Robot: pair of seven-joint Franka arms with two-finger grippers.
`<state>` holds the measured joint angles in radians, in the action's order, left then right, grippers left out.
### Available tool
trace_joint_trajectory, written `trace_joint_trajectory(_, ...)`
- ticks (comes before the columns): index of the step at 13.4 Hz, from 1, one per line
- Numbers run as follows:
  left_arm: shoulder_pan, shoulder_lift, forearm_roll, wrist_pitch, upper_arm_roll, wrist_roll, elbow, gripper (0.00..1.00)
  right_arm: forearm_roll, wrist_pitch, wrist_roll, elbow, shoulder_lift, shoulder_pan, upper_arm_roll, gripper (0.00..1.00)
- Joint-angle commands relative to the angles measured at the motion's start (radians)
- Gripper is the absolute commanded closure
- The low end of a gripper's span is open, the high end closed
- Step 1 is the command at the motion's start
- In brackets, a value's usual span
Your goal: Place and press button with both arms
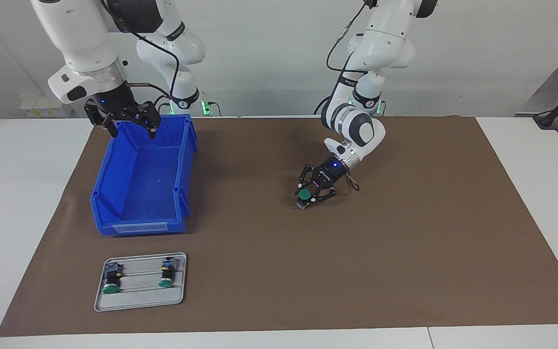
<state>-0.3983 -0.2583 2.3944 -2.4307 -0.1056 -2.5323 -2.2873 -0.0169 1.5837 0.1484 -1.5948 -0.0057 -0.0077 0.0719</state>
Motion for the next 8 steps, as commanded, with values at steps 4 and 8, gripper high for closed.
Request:
trace_joint_trajectory(4, -0.024, -0.030, 0.006, -0.070, 0.007, -0.028, -0.055, 0.45, 0.022, 0.001, -0.026, -0.020, -0.020, -0.018, 0.009, 0.00)
trace_joint_trajectory(8, -0.024, -0.030, 0.006, -0.071, 0.006, -0.023, -0.043, 0.20, 0.022, 0.001, -0.026, -0.020, -0.020, -0.018, 0.009, 0.00)
